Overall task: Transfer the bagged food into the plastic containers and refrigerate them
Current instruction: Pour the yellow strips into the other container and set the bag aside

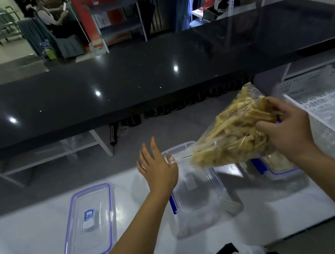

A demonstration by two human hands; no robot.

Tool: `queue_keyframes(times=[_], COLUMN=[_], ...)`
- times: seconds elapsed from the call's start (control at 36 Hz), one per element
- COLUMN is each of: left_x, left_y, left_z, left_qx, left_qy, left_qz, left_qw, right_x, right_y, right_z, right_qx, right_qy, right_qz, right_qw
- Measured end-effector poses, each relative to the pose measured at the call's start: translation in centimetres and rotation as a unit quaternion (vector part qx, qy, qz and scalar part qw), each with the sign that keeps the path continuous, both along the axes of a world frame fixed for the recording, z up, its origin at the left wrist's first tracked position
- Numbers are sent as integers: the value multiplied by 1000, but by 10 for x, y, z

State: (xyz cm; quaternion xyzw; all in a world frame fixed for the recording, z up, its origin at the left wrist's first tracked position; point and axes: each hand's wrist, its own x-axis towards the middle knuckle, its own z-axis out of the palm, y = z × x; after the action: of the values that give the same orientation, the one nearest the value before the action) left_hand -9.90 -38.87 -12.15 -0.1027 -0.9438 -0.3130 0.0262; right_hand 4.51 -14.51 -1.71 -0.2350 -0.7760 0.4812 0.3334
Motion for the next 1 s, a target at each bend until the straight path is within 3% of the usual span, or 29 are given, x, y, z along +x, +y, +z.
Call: queue_keyframes(times=[0.08,0.22,0.33,0.69,1.0], left_x=[0,-5,-3,-2,5], left_y=[5,-2,3,0,-3], left_z=[1,-5,-6,-10,1], left_qx=[3,-11,-16,-13,13], left_qy=[25,-27,12,-40,-7], left_qz=[-7,25,-15,1,-35], left_qw=[1000,999,1000,999,999], right_x=[-4,-6,-9,-13,-14], right_y=[-4,-5,-6,-6,-11], right_z=[-2,1,5,15,20], right_qx=[1,1,26,27,27], right_qy=[9,13,11,40,53], right_qz=[-5,13,22,38,24], right_qw=[1000,1000,999,998,998])
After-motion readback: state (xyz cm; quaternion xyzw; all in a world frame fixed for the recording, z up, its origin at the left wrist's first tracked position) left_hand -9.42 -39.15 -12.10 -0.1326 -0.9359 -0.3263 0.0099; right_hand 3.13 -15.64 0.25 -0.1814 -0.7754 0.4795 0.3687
